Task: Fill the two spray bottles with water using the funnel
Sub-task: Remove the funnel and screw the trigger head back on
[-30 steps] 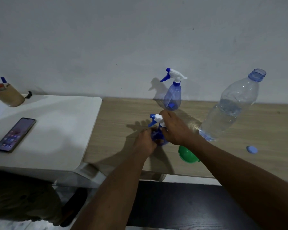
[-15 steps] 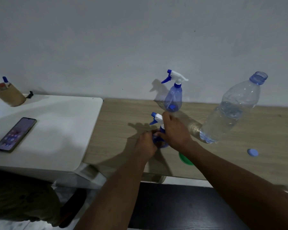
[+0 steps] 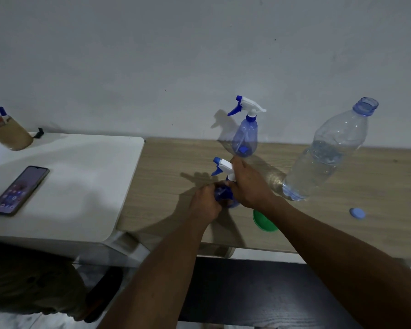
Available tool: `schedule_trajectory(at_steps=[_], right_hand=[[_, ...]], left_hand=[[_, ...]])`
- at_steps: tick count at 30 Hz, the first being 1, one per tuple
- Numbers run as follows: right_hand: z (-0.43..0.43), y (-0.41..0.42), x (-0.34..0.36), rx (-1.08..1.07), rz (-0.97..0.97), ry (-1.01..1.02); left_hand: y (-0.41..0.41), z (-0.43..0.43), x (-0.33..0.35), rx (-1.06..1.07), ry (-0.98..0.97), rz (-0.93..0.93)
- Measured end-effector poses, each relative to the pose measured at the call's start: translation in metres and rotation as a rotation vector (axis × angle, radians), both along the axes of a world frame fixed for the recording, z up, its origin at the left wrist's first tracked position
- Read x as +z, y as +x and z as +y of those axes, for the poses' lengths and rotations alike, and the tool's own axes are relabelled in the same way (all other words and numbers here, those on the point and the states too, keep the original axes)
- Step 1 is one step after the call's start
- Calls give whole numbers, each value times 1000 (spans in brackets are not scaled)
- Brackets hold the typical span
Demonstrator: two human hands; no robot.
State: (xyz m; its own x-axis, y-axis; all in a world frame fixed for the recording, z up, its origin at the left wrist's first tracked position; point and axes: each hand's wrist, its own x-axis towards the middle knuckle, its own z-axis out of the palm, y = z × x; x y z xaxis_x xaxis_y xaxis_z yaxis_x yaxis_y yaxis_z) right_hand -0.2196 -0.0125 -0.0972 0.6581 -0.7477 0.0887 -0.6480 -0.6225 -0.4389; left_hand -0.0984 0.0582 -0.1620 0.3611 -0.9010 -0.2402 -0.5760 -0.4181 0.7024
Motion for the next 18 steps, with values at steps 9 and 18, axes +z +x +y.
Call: schedule_trajectory(at_steps=[9, 18], right_hand=[[-5, -4, -2, -42, -70, 52], [1, -17, -1, -348, -433, 289]], left_hand=[[3, 2, 1, -35, 16, 77], [4, 10, 13, -92, 151, 437]])
